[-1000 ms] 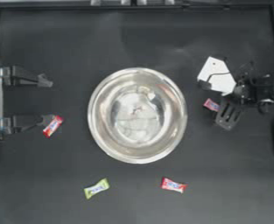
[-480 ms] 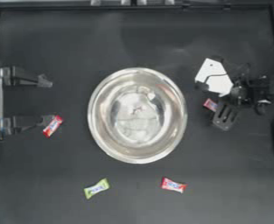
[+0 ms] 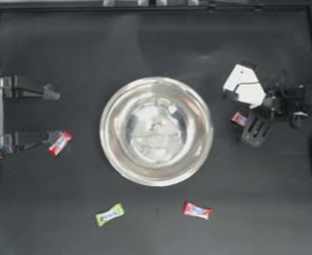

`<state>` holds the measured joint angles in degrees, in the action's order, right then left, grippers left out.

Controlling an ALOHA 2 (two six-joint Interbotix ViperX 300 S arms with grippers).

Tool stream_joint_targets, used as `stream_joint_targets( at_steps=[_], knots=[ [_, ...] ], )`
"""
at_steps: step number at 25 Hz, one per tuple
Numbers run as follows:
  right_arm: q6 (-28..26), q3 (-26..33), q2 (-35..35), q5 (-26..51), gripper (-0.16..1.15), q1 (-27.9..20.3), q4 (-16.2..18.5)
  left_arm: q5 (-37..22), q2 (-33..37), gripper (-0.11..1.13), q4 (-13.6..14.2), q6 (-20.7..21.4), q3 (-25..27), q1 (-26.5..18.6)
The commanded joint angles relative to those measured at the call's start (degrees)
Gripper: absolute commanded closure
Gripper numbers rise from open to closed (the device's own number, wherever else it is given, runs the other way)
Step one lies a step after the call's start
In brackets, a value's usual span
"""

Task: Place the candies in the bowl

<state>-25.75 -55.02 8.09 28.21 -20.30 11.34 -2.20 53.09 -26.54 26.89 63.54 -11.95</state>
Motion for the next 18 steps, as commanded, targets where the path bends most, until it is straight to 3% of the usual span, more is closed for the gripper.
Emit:
stream_joint_targets(
  at_steps=[1,4,11,18],
  knots=[
    [0.0,0.4,0.1,0.0,0.01,-0.2,-0.2,0.2,-0.6,0.0,-0.1,0.0,-1.1,0.0],
    [-0.1,0.9,-1.1,0.8,0.09,-0.3,-0.3,0.2,-0.6,0.0,-0.1,0.0,-1.2,0.0],
    [-0.2,1.1,-1.8,1.5,0.51,-0.2,-1.5,0.2,-0.6,0.0,-0.1,0.0,-1.2,0.0],
    [-0.4,1.8,-0.2,3.3,0.55,0.0,-1.4,0.2,-0.6,0.0,0.0,-0.1,-1.2,0.0]
  ],
)
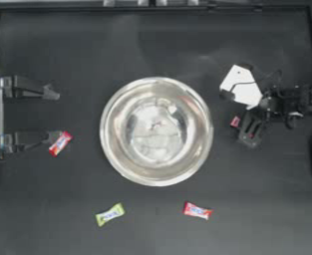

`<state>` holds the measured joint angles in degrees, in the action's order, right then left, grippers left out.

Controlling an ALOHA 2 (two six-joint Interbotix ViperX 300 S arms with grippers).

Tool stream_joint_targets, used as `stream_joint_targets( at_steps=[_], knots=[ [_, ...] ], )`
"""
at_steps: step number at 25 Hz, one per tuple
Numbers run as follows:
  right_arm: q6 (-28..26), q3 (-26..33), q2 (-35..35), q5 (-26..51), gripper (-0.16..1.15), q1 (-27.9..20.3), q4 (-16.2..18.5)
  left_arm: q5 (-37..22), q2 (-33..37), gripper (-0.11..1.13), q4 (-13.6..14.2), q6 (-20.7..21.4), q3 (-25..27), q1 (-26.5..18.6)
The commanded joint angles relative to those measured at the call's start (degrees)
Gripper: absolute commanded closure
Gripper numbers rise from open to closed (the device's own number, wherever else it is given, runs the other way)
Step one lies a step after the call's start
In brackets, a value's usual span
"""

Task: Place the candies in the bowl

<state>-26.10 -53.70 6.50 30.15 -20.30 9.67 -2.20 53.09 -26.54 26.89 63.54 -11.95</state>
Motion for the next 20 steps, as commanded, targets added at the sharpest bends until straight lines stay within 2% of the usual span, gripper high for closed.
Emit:
stream_joint_targets(
  at_steps=[1,5,12,15,20],
  knots=[
    [0.0,0.8,2.4,2.0,0.55,0.0,0.5,0.2,-0.6,0.0,-0.1,0.0,-1.1,0.0],
    [0.0,3.0,9.4,6.5,0.55,0.0,2.1,0.2,-0.6,0.0,-0.1,-0.1,-1.2,0.0],
    [0.4,9.1,21.0,9.5,0.55,1.7,2.3,0.1,-0.6,0.0,-0.1,-0.1,-1.1,0.0],
    [0.2,11.9,23.0,9.3,0.55,3.5,1.9,0.1,-0.6,0.0,-0.1,-0.1,-1.2,0.0],
    [0.3,16.4,20.7,7.5,0.55,7.2,1.2,0.1,-0.6,0.0,-0.1,-0.1,-1.2,0.0]
  ],
)
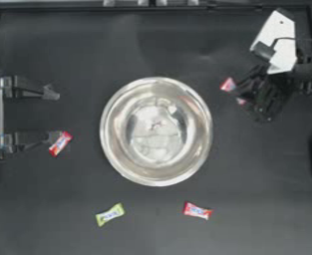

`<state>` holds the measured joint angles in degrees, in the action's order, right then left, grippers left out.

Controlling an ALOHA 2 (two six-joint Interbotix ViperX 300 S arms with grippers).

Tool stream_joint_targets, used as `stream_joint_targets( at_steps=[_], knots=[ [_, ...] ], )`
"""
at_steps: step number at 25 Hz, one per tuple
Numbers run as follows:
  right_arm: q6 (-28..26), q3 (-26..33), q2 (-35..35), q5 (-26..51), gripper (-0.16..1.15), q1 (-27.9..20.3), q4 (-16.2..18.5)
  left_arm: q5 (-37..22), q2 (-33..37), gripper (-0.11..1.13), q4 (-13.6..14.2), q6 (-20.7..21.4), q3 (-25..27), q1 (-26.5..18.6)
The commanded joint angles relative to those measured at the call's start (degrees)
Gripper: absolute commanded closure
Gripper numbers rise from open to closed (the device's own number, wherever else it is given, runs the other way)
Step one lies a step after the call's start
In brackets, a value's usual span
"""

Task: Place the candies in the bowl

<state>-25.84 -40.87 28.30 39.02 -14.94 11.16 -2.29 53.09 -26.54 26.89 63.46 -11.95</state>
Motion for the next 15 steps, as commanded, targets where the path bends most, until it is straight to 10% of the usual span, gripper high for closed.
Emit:
stream_joint_targets(
  at_steps=[1,15],
  knots=[
    [0.0,4.5,-2.1,-1.9,0.55,2.7,-0.2,0.3,-0.6,0.0,-0.1,-0.1,-1.1,0.0],
    [0.3,11.4,-18.5,-11.3,0.55,8.2,0.8,0.2,-1.0,0.0,-0.1,-0.1,-1.1,0.0]
  ],
)
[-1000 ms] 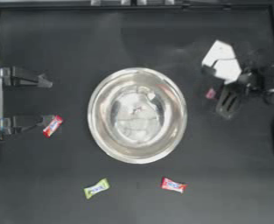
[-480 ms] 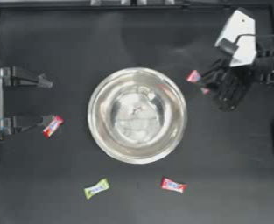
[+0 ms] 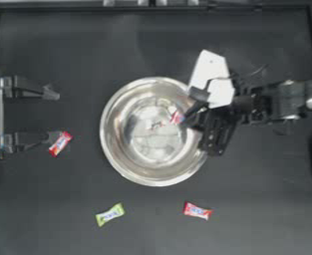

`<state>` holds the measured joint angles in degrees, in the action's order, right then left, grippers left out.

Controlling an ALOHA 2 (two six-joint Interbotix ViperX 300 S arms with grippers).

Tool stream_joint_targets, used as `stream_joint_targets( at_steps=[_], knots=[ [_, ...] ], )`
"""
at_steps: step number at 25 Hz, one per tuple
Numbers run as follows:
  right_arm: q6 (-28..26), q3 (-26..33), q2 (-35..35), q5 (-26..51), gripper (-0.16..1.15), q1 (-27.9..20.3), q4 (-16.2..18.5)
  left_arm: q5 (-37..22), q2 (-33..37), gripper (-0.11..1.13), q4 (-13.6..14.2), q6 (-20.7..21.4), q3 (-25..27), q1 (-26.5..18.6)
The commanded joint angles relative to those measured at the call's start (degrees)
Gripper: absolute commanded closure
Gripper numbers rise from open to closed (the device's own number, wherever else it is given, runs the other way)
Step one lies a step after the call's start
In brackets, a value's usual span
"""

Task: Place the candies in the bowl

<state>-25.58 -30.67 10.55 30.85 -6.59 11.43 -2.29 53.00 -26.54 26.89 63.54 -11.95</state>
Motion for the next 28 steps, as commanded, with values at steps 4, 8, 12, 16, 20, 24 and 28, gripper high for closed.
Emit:
stream_joint_targets(
  at_steps=[4,8,12,16,20,24,28],
  knots=[
    [-0.5,1.2,-3.9,-6.3,0.53,-1.1,2.5,0.2,-1.8,0.0,-0.1,0.0,-1.5,-0.1],
    [-0.4,1.5,-7.0,-9.0,0.21,-1.5,4.6,0.2,-2.7,0.0,-0.1,0.0,-1.8,0.0],
    [-0.4,1.4,-7.6,-9.9,-0.1,-2.3,4.4,0.2,-3.1,0.0,-0.1,0.0,-2.0,0.0],
    [-0.6,0.9,-5.5,-10.0,0.01,-2.3,4.2,0.2,-3.1,0.0,-0.1,0.0,-1.8,0.0],
    [-0.5,-1.1,-1.5,-11.1,0.0,-2.3,4.3,0.2,-3.1,0.0,-0.1,0.0,-1.7,0.0],
    [-0.1,-5.3,4.9,-14.4,0.0,-2.3,4.5,0.1,-3.1,0.0,-0.1,0.0,-1.7,0.0],
    [0.0,-11.7,14.4,-18.9,0.0,-2.2,4.7,-0.4,-3.1,0.0,-0.1,0.0,-1.6,-0.1]
  ],
)
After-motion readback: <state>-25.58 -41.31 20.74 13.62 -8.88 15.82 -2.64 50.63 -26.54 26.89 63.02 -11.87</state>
